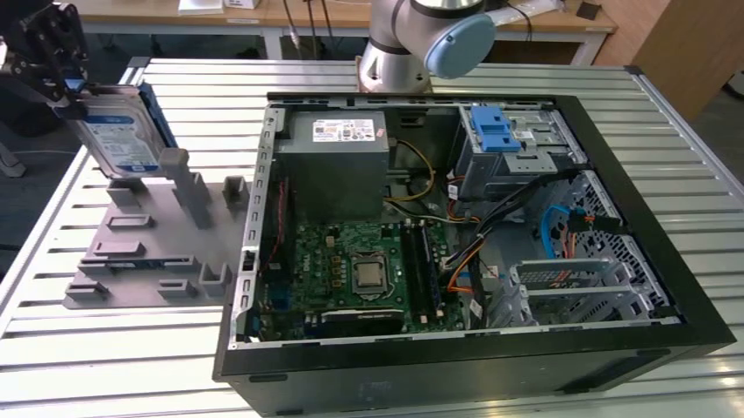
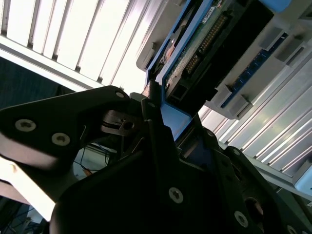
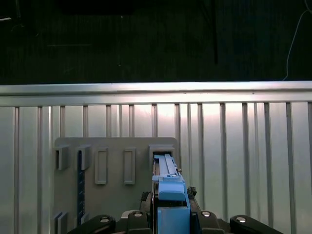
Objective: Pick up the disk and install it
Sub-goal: 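Pick up the disk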
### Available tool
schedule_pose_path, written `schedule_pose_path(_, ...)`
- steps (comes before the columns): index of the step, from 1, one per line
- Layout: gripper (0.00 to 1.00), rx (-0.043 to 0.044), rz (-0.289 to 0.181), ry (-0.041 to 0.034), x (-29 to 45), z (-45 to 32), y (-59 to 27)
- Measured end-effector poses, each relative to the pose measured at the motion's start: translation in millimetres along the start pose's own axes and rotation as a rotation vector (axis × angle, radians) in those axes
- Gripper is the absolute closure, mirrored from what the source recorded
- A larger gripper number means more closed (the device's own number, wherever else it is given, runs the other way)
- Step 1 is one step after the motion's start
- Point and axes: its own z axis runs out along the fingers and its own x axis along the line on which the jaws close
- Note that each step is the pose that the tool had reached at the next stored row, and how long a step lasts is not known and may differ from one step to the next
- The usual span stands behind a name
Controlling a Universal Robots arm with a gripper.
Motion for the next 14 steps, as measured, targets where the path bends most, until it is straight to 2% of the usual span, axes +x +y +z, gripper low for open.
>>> schedule_pose_path(14,0.64,0.0000,0.000,0.0000,-0.6,-22.3,0.6)
